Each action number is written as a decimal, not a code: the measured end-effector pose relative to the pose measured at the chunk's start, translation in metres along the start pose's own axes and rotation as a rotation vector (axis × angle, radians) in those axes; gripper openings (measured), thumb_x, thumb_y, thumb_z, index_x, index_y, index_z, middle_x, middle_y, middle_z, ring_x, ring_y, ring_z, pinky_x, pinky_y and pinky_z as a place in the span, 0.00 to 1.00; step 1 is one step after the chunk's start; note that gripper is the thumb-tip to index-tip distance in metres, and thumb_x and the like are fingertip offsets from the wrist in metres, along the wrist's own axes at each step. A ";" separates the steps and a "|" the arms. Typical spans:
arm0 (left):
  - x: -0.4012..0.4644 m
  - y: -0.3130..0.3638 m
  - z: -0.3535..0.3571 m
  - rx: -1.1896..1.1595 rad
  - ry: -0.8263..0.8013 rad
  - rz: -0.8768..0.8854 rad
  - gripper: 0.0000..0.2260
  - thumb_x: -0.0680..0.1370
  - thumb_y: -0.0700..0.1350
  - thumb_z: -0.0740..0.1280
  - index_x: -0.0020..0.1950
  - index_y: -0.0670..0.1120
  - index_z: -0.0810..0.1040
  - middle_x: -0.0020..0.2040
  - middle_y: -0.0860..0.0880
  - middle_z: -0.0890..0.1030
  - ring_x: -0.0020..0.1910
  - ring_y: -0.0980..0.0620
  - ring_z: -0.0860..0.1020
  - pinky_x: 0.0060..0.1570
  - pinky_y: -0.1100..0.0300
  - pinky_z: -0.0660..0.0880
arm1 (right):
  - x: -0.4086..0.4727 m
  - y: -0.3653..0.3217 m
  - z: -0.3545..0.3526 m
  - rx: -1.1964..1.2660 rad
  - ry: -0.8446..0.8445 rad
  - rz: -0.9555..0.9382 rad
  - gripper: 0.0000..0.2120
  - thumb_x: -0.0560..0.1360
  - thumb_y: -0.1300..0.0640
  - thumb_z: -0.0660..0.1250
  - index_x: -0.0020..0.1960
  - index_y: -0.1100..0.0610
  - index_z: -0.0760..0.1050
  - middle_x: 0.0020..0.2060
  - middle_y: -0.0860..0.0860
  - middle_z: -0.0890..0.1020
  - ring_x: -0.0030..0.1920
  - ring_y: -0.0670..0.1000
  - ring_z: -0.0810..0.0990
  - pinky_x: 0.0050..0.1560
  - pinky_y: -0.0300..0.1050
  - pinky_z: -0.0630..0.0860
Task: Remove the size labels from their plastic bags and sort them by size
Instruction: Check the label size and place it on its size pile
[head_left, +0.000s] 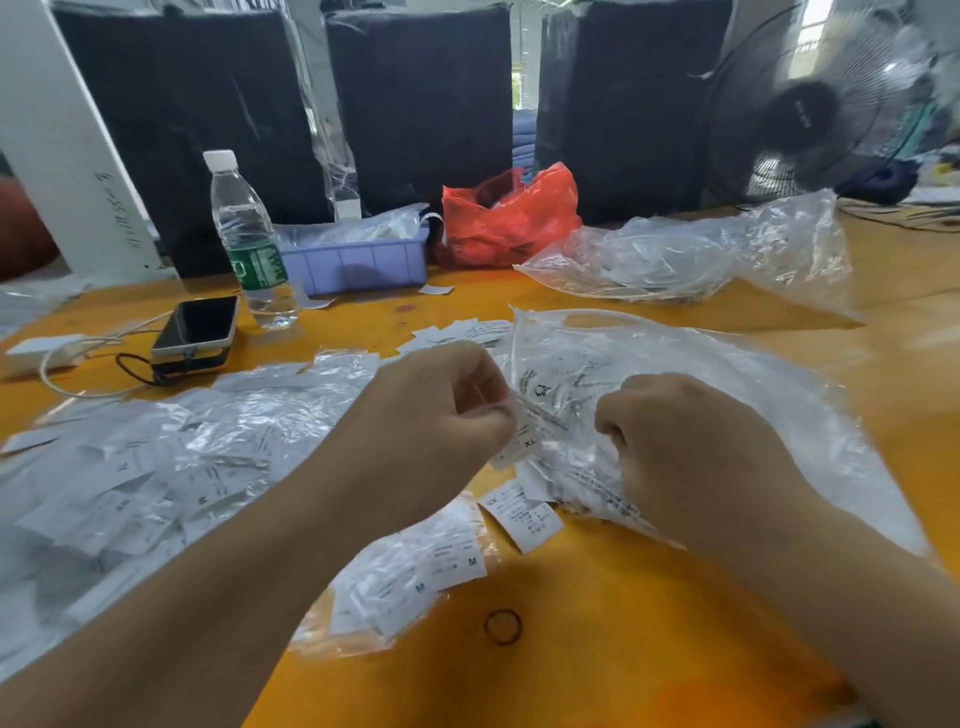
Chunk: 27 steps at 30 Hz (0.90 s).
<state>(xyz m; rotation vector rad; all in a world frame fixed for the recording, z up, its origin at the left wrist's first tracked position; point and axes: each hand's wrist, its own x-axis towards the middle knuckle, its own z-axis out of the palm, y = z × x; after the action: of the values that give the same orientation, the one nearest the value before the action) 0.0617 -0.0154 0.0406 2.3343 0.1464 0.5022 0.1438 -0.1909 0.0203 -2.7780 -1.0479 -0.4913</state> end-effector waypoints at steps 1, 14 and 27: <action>0.000 -0.002 -0.006 0.007 0.013 -0.003 0.06 0.74 0.47 0.70 0.38 0.54 0.77 0.36 0.55 0.82 0.33 0.59 0.78 0.30 0.66 0.74 | 0.002 -0.004 -0.003 0.008 0.033 -0.010 0.10 0.75 0.65 0.63 0.49 0.52 0.79 0.42 0.47 0.78 0.43 0.51 0.76 0.38 0.46 0.78; -0.024 -0.073 -0.073 -0.129 0.244 -0.113 0.05 0.76 0.45 0.69 0.41 0.52 0.78 0.38 0.57 0.83 0.39 0.59 0.80 0.33 0.63 0.79 | 0.064 -0.096 -0.006 0.518 0.136 -0.268 0.07 0.75 0.52 0.71 0.42 0.54 0.81 0.32 0.45 0.79 0.33 0.44 0.76 0.33 0.36 0.73; -0.026 -0.077 -0.063 -0.221 0.182 -0.214 0.13 0.71 0.51 0.57 0.40 0.55 0.82 0.36 0.55 0.82 0.32 0.56 0.77 0.35 0.51 0.77 | 0.063 -0.098 0.023 1.476 -0.214 -0.042 0.10 0.65 0.47 0.70 0.33 0.54 0.80 0.28 0.52 0.77 0.27 0.48 0.73 0.29 0.36 0.73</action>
<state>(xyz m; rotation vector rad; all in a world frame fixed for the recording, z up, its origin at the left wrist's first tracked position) 0.0159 0.0745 0.0204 2.0282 0.4012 0.5911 0.1292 -0.0738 0.0216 -1.4689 -0.8898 0.4628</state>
